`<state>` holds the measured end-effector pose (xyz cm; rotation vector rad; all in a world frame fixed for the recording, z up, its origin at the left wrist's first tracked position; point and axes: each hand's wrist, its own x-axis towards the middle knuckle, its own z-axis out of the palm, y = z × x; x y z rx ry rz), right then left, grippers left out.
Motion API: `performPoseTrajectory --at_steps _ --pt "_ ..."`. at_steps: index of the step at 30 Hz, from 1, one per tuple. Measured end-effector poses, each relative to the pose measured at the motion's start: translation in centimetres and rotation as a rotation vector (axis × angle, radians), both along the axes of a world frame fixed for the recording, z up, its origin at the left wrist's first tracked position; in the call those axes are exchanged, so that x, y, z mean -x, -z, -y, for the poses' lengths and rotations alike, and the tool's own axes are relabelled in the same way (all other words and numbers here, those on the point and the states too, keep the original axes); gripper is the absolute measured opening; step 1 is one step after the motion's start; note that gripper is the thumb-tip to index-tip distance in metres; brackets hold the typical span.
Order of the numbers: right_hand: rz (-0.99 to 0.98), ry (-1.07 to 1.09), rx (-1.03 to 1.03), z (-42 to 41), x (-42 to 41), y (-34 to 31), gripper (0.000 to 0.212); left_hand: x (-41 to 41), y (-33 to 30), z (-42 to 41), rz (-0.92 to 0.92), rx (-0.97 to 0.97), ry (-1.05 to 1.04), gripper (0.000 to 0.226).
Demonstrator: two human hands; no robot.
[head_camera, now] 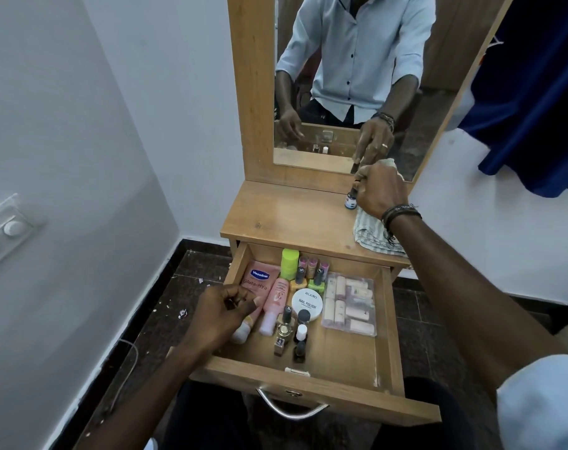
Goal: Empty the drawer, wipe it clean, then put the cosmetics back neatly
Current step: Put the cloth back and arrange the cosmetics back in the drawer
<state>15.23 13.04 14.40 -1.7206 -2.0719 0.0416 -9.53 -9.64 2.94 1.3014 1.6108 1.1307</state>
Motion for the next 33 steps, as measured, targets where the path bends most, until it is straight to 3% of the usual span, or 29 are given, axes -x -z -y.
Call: performPoseTrajectory --at_steps 7,13,21,26,33 --pt "-0.037 0.018 -0.017 0.1 0.3 0.3 0.009 0.0 0.0 0.0 -0.02 0.001 -0.024 0.015" --pt "-0.14 -0.121 -0.111 4.3 -0.1 -0.4 0.024 0.0 -0.3 0.2 -0.036 -0.009 0.005 0.016" --pt "-0.169 -0.389 0.313 14.1 -1.4 1.9 0.007 -0.1 -0.4 0.4 -0.031 0.01 0.001 0.016" --pt "-0.048 -0.457 0.386 16.7 -1.2 6.4 0.009 -0.4 -0.8 0.5 -0.04 0.008 0.001 0.016" --pt "0.111 -0.39 0.426 18.0 -0.1 9.1 0.01 -0.7 -1.3 0.8 -0.044 0.016 -0.016 0.016"
